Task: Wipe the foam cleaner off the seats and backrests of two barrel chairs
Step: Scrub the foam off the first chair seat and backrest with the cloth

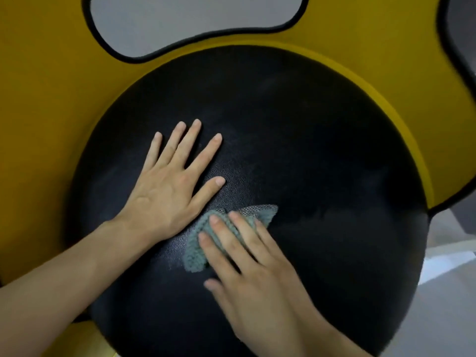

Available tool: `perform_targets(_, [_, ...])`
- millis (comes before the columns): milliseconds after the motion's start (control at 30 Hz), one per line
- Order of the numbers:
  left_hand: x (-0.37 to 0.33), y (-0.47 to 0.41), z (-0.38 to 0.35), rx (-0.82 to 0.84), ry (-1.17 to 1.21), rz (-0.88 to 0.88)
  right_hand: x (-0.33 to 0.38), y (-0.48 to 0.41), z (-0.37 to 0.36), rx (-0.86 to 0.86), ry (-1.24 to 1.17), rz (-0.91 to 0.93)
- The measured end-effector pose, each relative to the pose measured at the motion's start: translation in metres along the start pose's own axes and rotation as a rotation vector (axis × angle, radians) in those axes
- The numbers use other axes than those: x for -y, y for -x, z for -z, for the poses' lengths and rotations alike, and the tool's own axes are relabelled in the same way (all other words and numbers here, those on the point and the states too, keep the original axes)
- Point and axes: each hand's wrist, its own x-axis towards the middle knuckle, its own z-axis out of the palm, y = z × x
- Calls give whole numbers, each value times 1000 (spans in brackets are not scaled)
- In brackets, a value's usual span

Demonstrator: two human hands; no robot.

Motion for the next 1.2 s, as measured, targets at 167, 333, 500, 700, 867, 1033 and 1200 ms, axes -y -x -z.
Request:
perform_targets(167, [-5, 6, -3, -41, 7, 52, -15, -3, 0, -37, -31, 66])
perform_targets(333, [-13, 10, -5, -54, 11, 117, -54, -19, 9, -52, -20, -8])
perform_targets(500, [-24, 16, -6, -57, 15, 206, -89, -51, 24, -52, -1, -199])
perform_targets(700, [-41, 20, -3, -103, 146, 276, -71, -51, 37, -118, -243, -280])
perform_targets(867, [-62, 17, 6, -174, 372, 214, -89, -54, 76, -272, -418, -441])
perform_targets(1033, [-73, 5, 31, -278, 675, 304, -92, -81, 90, 76, -385, -488])
perform_targets(1200, [-64, 4, 81, -285, 927, 292, -93, -94, 119, 106, -618, -481])
